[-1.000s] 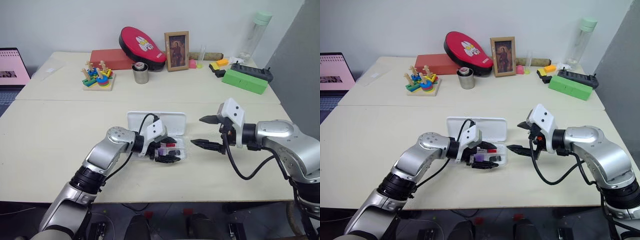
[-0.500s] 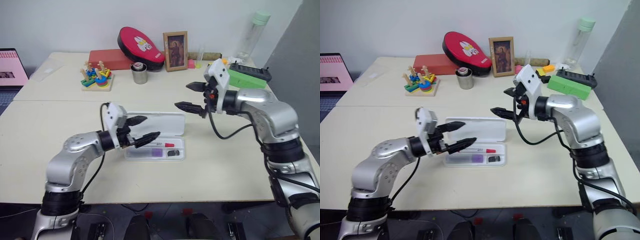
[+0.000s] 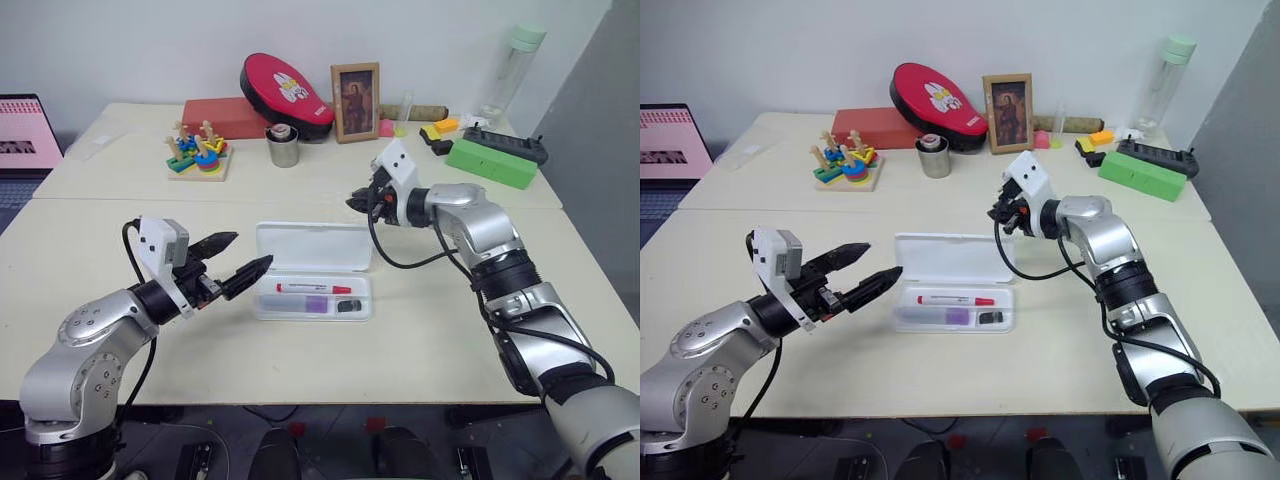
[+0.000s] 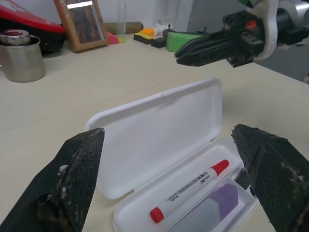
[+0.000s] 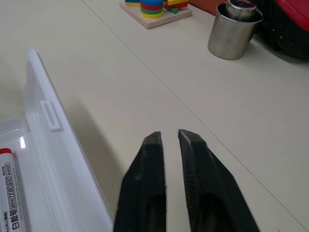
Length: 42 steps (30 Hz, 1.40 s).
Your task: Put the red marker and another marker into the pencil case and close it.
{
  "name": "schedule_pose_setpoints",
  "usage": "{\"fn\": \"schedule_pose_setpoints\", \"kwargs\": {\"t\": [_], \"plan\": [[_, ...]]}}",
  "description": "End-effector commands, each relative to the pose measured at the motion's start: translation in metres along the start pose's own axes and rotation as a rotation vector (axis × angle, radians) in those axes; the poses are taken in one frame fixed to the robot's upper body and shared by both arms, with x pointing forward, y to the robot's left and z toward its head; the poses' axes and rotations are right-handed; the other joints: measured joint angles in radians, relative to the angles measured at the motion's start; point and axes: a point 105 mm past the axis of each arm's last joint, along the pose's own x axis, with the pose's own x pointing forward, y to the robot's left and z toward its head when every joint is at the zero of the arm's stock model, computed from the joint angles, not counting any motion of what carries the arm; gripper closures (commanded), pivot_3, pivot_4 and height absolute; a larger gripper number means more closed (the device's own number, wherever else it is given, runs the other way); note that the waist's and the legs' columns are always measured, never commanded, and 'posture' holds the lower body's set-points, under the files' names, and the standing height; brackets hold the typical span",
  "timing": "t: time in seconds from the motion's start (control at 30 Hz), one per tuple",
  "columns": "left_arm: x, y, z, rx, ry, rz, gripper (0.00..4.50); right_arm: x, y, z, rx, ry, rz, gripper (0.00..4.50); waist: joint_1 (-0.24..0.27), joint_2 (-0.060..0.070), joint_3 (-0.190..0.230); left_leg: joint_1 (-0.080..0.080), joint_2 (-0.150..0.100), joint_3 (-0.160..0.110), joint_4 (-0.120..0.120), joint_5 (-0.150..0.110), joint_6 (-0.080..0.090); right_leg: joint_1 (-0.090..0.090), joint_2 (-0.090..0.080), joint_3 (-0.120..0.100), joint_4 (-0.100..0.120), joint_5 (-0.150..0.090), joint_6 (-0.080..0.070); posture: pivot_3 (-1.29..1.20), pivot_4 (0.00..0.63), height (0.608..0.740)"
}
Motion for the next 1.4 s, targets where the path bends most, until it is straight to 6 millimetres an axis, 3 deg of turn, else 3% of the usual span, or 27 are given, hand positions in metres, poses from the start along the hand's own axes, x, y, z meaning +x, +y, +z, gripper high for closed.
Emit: {"fn": "schedule_pose_setpoints", "kwargs": {"t": [0.03,0.6,1.03,1.23,1.4], "plan": [[-0.002,-0.005,0.013,0.027,-0.036,-0.003,0.00,0.001,0.002,0.016,-0.078,-0.013,0.029,4.47,-0.001,0.000,0.000,0.000,0.000,0.000,0.000,0.000,0.000,0.000,0.000,0.000,0.000,0.000,0.000,0.00,0.150,0.740],[-0.013,-0.014,0.002,0.003,0.074,-0.072,0.00,-0.015,0.069,0.004,-0.188,-0.001,0.356,4.47,-0.001,0.000,0.000,0.001,0.000,0.000,0.000,0.000,0.000,0.000,0.000,0.000,0.000,0.000,0.000,0.00,0.150,0.740],[-0.018,-0.018,-0.003,-0.016,0.132,-0.131,0.00,-0.012,0.125,-0.035,-0.235,0.074,0.463,4.47,-0.001,0.000,0.000,0.001,0.001,0.000,0.000,0.000,0.000,-0.001,0.000,0.000,0.000,0.000,0.000,0.00,0.150,0.740],[-0.017,-0.019,-0.007,-0.014,0.152,-0.142,0.00,-0.012,0.139,-0.060,-0.304,0.147,0.485,4.47,0.000,-0.001,0.000,0.000,0.000,0.000,0.000,0.000,0.000,-0.001,0.000,0.000,-0.001,0.000,0.000,0.00,0.150,0.740],[-0.017,-0.020,-0.009,-0.013,0.163,-0.144,0.00,-0.010,0.139,-0.070,-0.350,0.183,0.473,4.47,-0.001,0.000,0.000,0.002,0.001,0.000,0.000,0.000,0.000,-0.001,0.000,0.000,-0.001,0.000,0.000,0.00,0.150,0.740]]}}
